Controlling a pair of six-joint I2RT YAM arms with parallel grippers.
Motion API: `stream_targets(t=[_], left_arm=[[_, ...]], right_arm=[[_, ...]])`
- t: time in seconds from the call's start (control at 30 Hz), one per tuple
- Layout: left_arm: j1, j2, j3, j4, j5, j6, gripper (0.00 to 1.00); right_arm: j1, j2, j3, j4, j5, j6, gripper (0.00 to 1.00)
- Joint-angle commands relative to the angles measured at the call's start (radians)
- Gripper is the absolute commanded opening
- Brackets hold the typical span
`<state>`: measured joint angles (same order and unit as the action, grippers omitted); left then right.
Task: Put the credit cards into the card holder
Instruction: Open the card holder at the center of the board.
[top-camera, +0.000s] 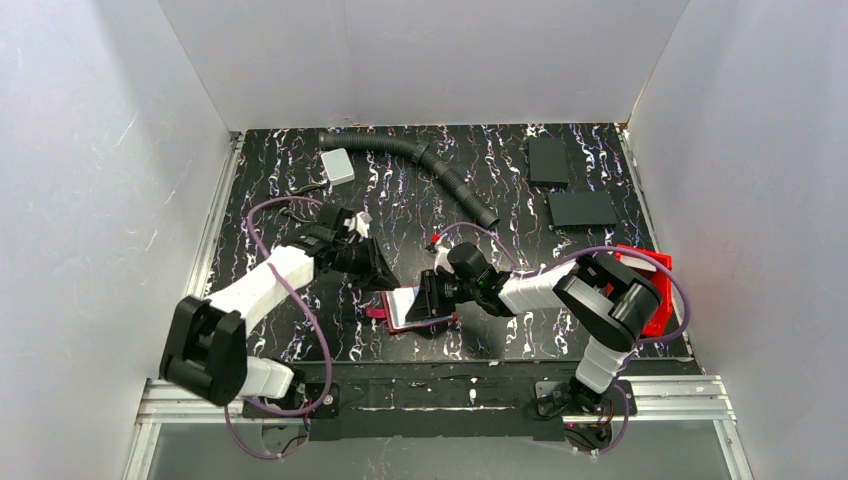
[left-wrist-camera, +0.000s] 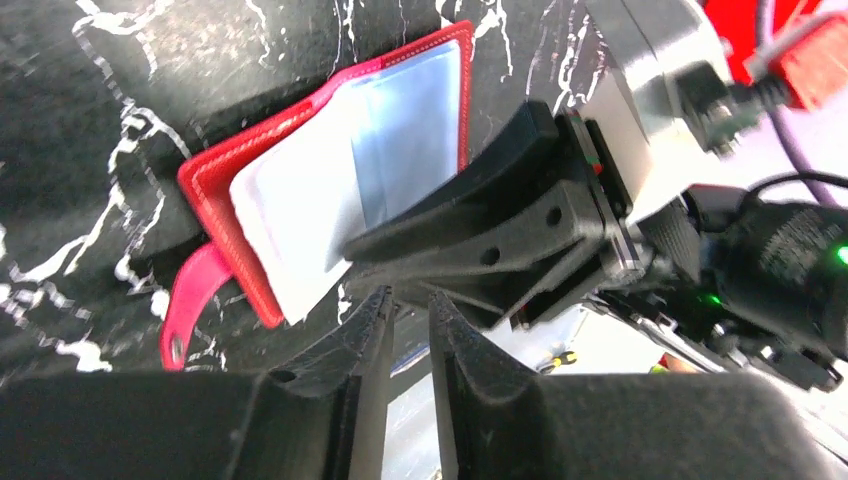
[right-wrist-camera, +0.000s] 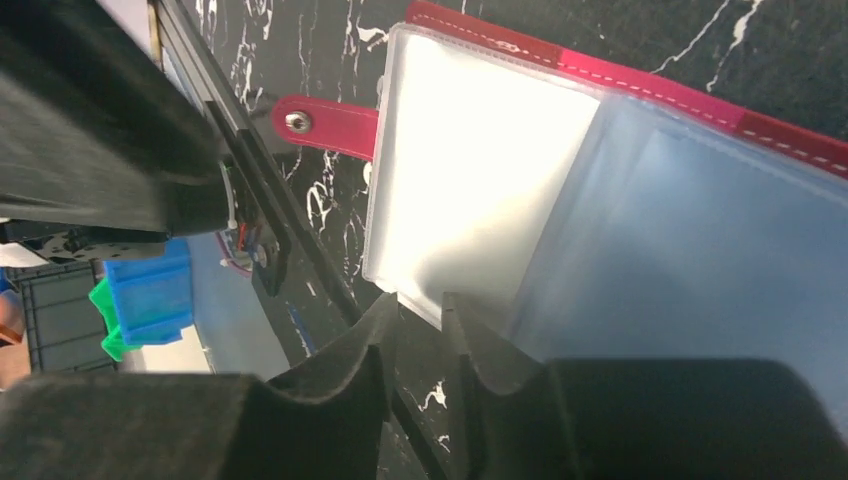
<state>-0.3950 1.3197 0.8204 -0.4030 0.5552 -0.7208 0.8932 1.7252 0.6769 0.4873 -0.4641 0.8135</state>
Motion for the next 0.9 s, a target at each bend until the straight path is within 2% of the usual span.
stream_targets(t=[0.0, 0.07, 0.2, 0.3, 0.5, 0.87], left_arm=[[-0.085, 0.128, 0.050, 0.078, 0.012, -0.051, 0.17], [-0.123, 0.170, 0.044, 0.110, -0.006, -0.055, 0.15], [-0.123, 0.197, -0.009, 0.116, -0.060, -0.043, 0.13], [-0.123, 0.206, -0.037, 0.080, -0.118, 0.005, 0.12], [-0.123, 0.207, -0.120, 0.110, -0.138, 0.002, 0.10], [-0.122, 0.238, -0.172, 0.108, -0.204, 0.024, 0.09]], right_arm=[[0.003, -0.002, -0.014, 0.033, 0.010, -0.002, 0.27], [0.003, -0.008, -0.014, 0.021, 0.018, -0.002, 0.24], [0.003, -0.029, -0.009, -0.033, 0.032, -0.026, 0.24], [0.000, -0.072, 0.014, -0.151, 0.068, -0.086, 0.25], [-0.020, -0.152, 0.045, -0.340, 0.176, -0.195, 0.36], [-0.061, -0.112, 0.007, -0.334, 0.196, -0.244, 0.40]])
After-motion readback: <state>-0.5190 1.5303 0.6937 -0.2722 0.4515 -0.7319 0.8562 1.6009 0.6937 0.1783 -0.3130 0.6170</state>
